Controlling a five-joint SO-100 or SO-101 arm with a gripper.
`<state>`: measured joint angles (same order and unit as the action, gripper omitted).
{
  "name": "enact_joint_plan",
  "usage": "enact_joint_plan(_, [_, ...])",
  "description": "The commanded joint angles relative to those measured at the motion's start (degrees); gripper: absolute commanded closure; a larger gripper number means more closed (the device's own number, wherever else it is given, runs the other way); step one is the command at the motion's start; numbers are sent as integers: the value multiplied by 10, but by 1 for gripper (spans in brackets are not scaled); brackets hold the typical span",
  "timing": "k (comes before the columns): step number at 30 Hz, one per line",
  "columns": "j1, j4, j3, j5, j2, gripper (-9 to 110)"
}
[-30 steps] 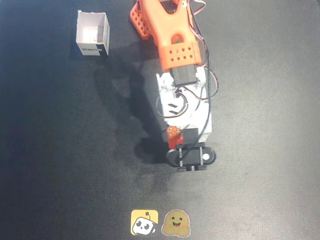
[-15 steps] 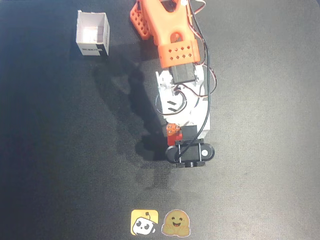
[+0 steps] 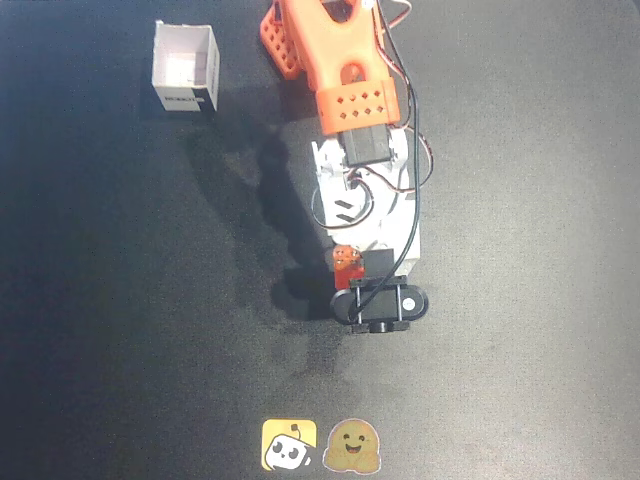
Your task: Put the red cube on top of the blue cube.
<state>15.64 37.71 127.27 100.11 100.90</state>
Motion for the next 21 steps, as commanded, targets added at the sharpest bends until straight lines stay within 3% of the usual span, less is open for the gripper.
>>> enact_joint_plan(1, [4,-4,-4,-4,37,88])
enact_joint_plan(21, [6,5,-4,-3,69,82])
